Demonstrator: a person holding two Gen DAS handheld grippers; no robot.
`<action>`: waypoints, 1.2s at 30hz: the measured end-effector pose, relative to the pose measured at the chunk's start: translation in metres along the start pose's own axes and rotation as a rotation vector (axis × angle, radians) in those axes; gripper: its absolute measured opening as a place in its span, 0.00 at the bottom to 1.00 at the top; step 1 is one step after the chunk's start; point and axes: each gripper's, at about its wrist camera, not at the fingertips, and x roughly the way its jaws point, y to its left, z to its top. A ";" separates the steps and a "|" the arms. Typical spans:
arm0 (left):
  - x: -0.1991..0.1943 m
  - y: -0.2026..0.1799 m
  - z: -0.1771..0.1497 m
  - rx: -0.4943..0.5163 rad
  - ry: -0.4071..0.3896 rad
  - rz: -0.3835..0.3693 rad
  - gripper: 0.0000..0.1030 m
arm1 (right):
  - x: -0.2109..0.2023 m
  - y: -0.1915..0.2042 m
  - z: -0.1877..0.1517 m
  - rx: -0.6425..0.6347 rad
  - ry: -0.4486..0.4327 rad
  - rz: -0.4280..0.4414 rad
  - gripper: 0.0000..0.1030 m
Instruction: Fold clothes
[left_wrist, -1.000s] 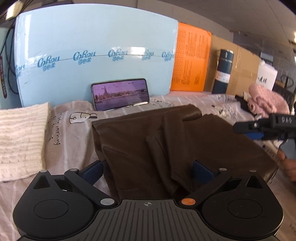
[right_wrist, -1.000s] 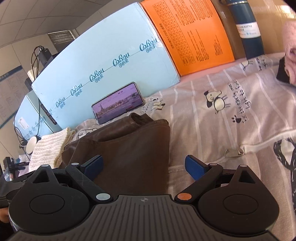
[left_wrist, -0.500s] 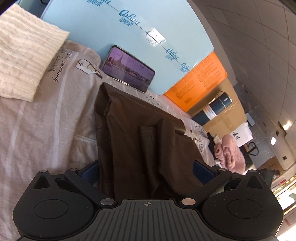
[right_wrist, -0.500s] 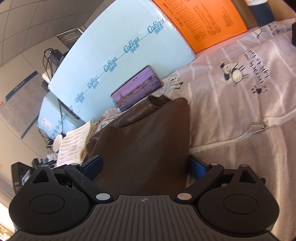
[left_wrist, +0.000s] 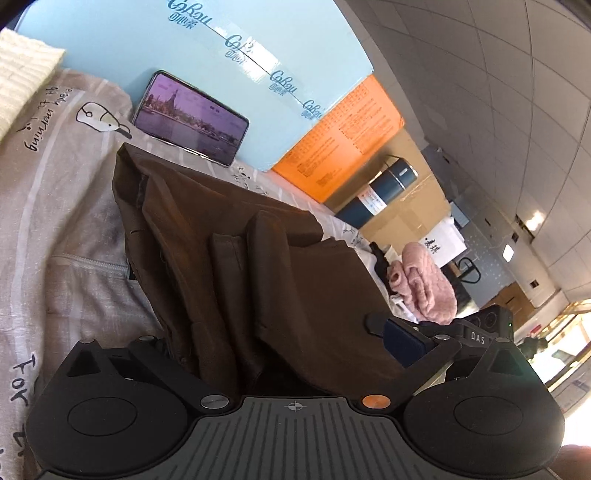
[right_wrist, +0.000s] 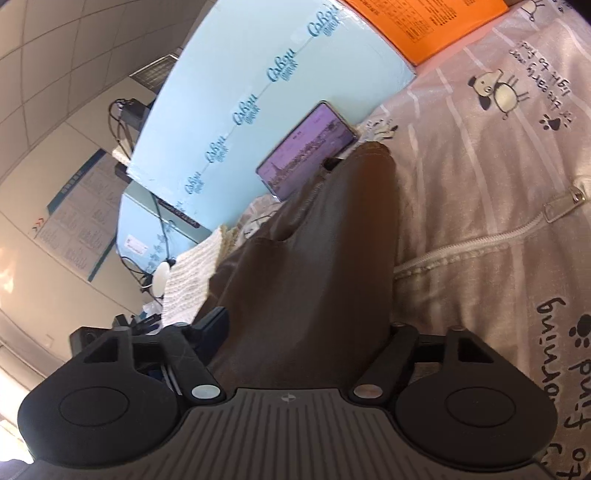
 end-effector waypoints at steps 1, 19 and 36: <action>0.002 -0.005 -0.002 0.027 -0.010 0.035 0.86 | 0.000 -0.002 0.000 0.008 -0.004 -0.015 0.45; 0.051 -0.103 0.017 0.220 -0.106 -0.083 0.31 | -0.117 -0.004 0.009 -0.022 -0.337 0.045 0.21; 0.242 -0.263 0.052 0.420 -0.132 -0.315 0.29 | -0.267 -0.070 0.055 -0.031 -0.900 -0.102 0.21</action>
